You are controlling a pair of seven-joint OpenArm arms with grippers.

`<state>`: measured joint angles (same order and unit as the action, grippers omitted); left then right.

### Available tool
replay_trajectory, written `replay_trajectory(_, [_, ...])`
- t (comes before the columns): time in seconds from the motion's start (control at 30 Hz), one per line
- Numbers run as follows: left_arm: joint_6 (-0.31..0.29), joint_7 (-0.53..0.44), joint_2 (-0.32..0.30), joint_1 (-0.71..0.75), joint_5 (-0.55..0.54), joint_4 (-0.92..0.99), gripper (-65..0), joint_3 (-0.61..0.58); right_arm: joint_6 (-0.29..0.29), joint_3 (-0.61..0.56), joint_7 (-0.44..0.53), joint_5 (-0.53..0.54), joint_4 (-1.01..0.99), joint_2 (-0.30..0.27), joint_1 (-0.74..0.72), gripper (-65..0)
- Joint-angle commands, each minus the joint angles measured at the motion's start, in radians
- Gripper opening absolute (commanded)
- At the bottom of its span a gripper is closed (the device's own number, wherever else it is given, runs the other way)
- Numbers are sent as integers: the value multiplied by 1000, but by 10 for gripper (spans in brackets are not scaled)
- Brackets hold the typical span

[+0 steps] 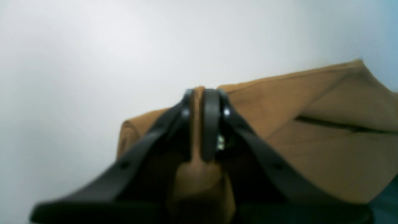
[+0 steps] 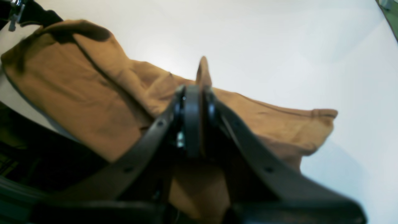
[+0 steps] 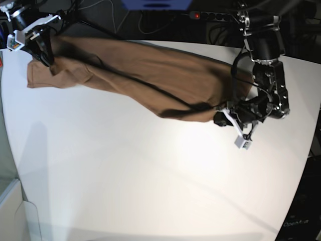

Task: Fold the T-shirt properly
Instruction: 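Drag the held shirt end with the left gripper, folding it into a strip, then pull both held shirt ends apart to stretch the strip taut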

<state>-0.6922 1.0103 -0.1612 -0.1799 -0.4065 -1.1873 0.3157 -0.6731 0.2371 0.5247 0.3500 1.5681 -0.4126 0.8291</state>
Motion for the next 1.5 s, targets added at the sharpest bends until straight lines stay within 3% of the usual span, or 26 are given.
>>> replay_trajectory(0.0, [-6,-8,-10,-17,-13,-39,-616,3,-4,8,30,19,12,-15,9,-615])
replay_trajectory(0.33, [-6,-6,-7,124,-13,-343,-619,20,-3,8,28,19,-11,-13,0,-615])
replay_trajectory(0.77, [-6,-14,-16,291,-13,-487,-621,106,-3,9,38,19,-24,-12,2,-622])
replay_trajectory(1.03, [-6,-14,-44,317,-13,-512,-621,125,-3,11,39,19,-21,4,-9,-622])
replay_trajectory(1.47, [-6,-14,-50,331,-13,-512,-621,127,-3,44,196,19,-193,62,-92,-622])
